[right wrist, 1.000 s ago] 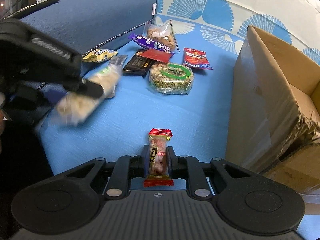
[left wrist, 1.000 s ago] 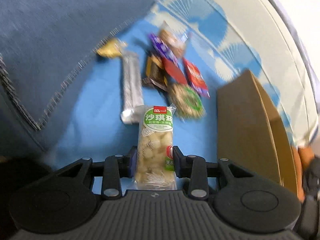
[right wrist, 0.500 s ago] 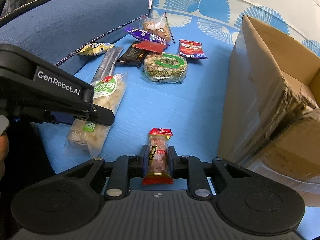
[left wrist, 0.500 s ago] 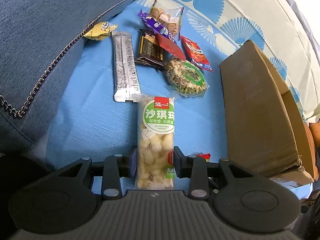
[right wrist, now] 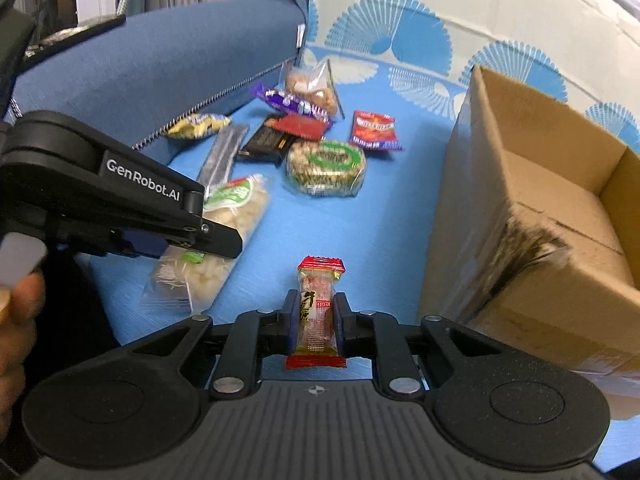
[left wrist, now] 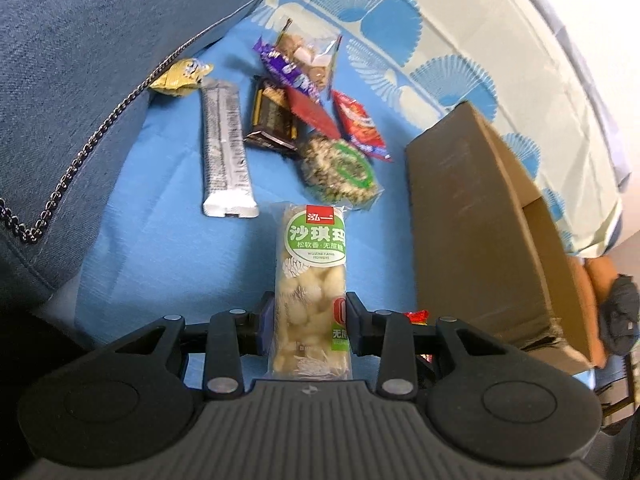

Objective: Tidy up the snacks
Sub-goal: 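Lift the red-gold candy with the right gripper and carry it over the box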

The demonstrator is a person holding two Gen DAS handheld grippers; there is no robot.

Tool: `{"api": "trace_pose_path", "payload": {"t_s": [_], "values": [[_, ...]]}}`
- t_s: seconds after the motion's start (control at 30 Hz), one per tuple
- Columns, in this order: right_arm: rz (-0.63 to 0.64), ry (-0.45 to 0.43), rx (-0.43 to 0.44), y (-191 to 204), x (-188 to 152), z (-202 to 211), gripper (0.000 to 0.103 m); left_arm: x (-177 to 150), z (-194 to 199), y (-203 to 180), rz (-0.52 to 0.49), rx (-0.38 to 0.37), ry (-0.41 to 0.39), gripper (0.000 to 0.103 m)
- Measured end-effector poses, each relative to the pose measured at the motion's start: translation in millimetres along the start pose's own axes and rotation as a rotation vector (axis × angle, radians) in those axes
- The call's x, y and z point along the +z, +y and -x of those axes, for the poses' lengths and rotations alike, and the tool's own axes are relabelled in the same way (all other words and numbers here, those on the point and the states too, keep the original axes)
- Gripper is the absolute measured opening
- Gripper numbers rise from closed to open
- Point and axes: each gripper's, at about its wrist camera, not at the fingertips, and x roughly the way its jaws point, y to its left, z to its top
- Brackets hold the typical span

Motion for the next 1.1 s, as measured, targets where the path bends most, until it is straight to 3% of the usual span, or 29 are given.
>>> {"api": "trace_pose_path", "payload": {"t_s": [0.23,0.6,0.77,0.93,1.1], "values": [[-0.016,-0.082,-0.011,-5.3,15.5,38.5,0.017,2.0,16.0,9.6,0.059,-0.131,-0.050,0.039],[-0.063,-0.217,0.005,-31.8,8.4,93.6,0.018,6.2,8.3,13.6,0.098,-0.165,-0.024,0.039],[-0.141,-0.274,-0.025,-74.3,16.9,125.6,0.018,6.2,6.0,13.9,0.090,-0.186,-0.022,0.039],[-0.164,-0.331,-0.110,-125.8,27.5,144.4,0.018,5.7,6.3,11.6,0.083,-0.196,-0.031,0.039],[-0.246,-0.358,-0.146,-177.6,24.7,138.2,0.018,4.9,9.4,7.4,0.071,-0.226,-0.043,0.039]]}}
